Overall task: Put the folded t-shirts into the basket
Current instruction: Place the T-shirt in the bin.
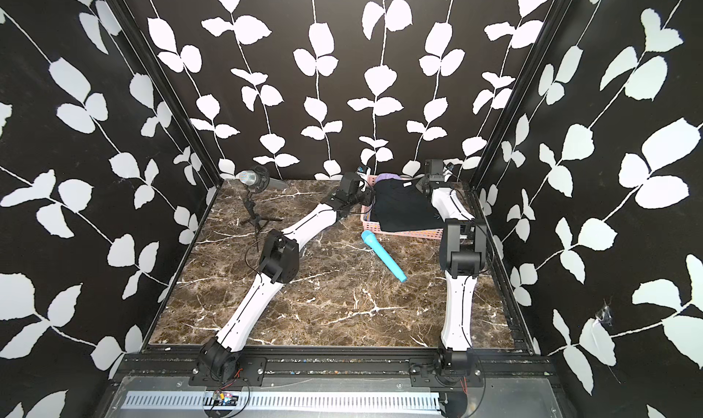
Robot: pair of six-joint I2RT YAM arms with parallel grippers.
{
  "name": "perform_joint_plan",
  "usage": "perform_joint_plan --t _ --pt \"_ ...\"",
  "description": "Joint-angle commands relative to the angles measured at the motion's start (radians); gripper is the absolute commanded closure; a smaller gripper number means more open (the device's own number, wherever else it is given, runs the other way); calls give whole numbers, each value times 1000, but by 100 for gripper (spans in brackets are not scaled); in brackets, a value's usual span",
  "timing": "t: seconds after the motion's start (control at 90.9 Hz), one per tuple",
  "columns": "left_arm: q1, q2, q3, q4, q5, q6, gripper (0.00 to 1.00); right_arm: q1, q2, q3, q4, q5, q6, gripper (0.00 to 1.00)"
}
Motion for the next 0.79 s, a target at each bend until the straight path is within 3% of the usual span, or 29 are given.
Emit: perform_joint_plan --t 0.0,0.297,0.495,0.781 --pt "-2 -122 -33 -26 1 19 49 -14 6 19 103 -22 119 100" --pt "-2 -160 -89 -34 3 12 48 -35 -40 -96 203 -28 247 100" --pt "-6 -185 -95 -91 75 -5 46 -36 -44 -132 239 -31 319 100" --pt "-40 -290 -246 -121 123 -26 43 -36 -68 -179 237 -6 281 100"
